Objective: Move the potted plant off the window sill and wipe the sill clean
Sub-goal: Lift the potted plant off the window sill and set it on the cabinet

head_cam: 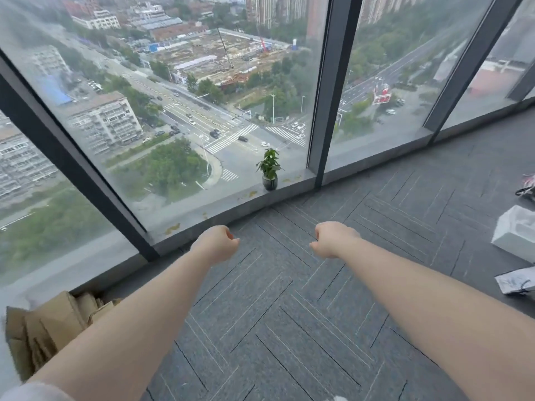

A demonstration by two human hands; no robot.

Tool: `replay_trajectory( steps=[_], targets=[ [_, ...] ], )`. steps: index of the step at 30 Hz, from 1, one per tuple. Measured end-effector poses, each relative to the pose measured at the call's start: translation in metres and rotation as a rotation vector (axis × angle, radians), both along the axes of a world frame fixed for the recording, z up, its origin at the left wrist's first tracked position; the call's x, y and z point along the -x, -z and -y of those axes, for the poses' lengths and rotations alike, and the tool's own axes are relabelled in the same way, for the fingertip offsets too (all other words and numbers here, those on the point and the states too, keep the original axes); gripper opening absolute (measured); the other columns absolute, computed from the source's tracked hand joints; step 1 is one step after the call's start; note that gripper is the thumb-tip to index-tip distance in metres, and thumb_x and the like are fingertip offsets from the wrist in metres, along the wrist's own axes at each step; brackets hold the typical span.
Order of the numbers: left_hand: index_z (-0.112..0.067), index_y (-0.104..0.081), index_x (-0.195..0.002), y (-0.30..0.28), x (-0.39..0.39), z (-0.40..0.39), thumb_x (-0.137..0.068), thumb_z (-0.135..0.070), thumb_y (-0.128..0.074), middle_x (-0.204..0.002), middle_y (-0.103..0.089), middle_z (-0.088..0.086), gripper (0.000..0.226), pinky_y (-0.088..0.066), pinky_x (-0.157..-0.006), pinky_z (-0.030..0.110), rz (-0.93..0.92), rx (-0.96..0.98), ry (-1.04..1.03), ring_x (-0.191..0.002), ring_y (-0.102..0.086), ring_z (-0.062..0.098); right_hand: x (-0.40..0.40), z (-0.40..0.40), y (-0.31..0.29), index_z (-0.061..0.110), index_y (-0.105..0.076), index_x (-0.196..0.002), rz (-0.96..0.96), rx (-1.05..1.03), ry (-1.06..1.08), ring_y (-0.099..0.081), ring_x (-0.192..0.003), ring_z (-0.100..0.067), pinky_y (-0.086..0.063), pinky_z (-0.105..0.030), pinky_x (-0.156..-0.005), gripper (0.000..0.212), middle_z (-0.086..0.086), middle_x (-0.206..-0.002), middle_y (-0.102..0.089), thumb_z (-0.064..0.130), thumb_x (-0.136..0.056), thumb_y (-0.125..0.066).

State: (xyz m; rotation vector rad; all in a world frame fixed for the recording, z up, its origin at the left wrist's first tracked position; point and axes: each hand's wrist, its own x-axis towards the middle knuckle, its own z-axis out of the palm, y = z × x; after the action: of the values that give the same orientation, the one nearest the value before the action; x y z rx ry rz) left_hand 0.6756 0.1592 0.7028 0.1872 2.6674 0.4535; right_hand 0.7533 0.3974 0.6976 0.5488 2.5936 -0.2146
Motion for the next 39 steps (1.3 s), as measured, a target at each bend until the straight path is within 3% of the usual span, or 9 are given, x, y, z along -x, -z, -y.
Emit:
replay_trajectory(
  steps=[9, 14, 19, 28, 39],
  targets=[
    [-0.016, -0.060, -0.107, 0.026, 0.171, -0.082, -0.094, -0.039, -0.050, -0.101, -0.063, 0.001, 0.028, -0.053, -0.085, 0.035, 0.052, 0.035, 0.042, -0.092, -0.062, 0.023, 0.176, -0.085, 0.039, 0.020, -0.052, -0.119, 0.044, 0.055, 0.027, -0.056, -0.109, -0.026, -0.045, -0.036, -0.085, 0.032, -0.002, -0.122, -0.057, 0.040, -0.096, -0.045],
    [-0.013, -0.060, -0.117, 0.038, 0.271, -0.117, -0.095, -0.038, -0.049, -0.115, -0.064, 0.006, 0.035, -0.044, -0.077, 0.029, 0.052, 0.111, -0.001, -0.089, -0.052, 0.020, 0.282, -0.132, 0.056, 0.019, -0.051, -0.124, 0.102, 0.095, 0.003, -0.055, -0.112, -0.026, -0.046, -0.036, -0.087, 0.036, -0.002, -0.127, -0.055, 0.041, -0.095, -0.046],
    [-0.013, -0.061, -0.118, 0.055, 0.349, -0.152, -0.094, -0.039, -0.050, -0.117, -0.065, 0.005, 0.037, -0.047, -0.080, 0.030, 0.076, 0.054, -0.044, -0.104, -0.060, 0.025, 0.367, -0.166, 0.068, 0.019, -0.054, -0.120, 0.146, 0.081, -0.024, -0.056, -0.109, -0.027, -0.047, -0.037, -0.087, 0.033, -0.003, -0.123, -0.057, 0.039, -0.094, -0.047],
    [-0.015, -0.055, -0.127, 0.112, 0.489, -0.201, -0.096, -0.038, -0.045, -0.126, -0.061, 0.004, 0.040, -0.048, -0.090, 0.035, 0.155, 0.075, 0.028, -0.113, -0.057, 0.025, 0.511, -0.200, 0.103, 0.020, -0.052, -0.125, 0.199, 0.061, -0.055, -0.054, -0.116, -0.027, -0.047, -0.040, -0.094, 0.038, -0.002, -0.128, -0.056, 0.043, -0.095, -0.047],
    [-0.016, -0.051, -0.131, 0.218, 0.603, -0.260, -0.095, -0.034, -0.044, -0.131, -0.058, 0.004, 0.042, -0.046, -0.095, 0.037, 0.210, 0.086, -0.043, -0.120, -0.053, 0.026, 0.651, -0.244, 0.215, 0.021, -0.052, -0.126, 0.257, 0.111, -0.146, -0.055, -0.114, -0.027, -0.049, -0.040, -0.092, 0.040, -0.002, -0.128, -0.056, 0.044, -0.094, -0.047]
  ],
)
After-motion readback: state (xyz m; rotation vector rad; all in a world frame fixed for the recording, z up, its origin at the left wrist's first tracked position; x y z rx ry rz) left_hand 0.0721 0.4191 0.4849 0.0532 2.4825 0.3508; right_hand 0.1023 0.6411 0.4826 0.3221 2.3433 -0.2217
